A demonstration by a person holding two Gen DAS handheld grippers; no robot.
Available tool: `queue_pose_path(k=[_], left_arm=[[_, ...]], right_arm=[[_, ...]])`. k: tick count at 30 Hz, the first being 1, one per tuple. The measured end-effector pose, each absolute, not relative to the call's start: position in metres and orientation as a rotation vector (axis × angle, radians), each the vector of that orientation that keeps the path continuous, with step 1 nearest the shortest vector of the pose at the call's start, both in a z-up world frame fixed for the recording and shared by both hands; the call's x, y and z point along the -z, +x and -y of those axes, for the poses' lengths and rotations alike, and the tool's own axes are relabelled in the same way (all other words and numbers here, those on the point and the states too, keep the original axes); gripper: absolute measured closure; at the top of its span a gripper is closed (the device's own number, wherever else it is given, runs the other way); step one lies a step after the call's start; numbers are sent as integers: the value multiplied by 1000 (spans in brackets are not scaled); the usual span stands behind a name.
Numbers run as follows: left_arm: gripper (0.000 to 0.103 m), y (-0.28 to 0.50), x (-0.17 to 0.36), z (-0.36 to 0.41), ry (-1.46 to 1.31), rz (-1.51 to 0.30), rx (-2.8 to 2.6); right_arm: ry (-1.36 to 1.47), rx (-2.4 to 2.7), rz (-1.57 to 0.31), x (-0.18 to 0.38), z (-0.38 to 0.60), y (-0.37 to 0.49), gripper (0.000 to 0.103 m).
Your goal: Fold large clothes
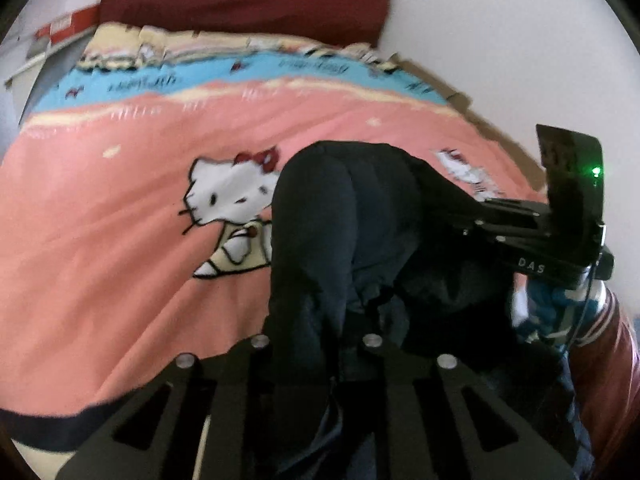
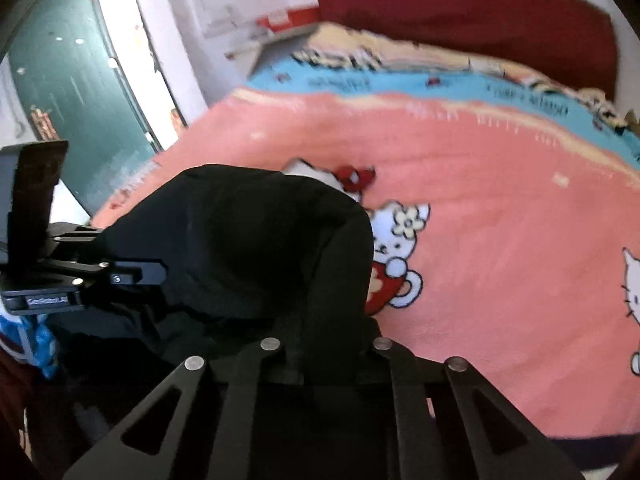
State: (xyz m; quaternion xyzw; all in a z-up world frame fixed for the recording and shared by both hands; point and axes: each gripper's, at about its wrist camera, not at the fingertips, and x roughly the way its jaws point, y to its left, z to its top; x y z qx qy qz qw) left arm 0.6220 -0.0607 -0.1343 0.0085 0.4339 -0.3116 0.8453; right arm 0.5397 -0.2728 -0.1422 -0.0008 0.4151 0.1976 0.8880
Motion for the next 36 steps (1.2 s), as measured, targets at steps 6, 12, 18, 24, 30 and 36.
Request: queue_pose_path(k=[6, 12, 18, 24, 30, 36], left_arm=[[92, 541, 108, 51, 64, -815, 724], [92, 466, 106, 46, 117, -778, 735], [93, 401, 108, 40, 160, -779, 736], [93, 344, 113, 36, 231, -773, 728], [93, 311, 114, 29, 247, -751, 725], [93, 296, 133, 14, 198, -747, 702]], right_arm=[[-23, -459, -748, 107, 268, 462, 93], [-24, -489, -689, 97, 265, 379, 94], [-13, -512, -671, 100, 258, 302, 94], [-43, -547, -698, 103, 253, 250, 94], [-61, -585, -717, 109, 247, 207, 94], [-62, -613, -742, 130, 236, 186, 94]])
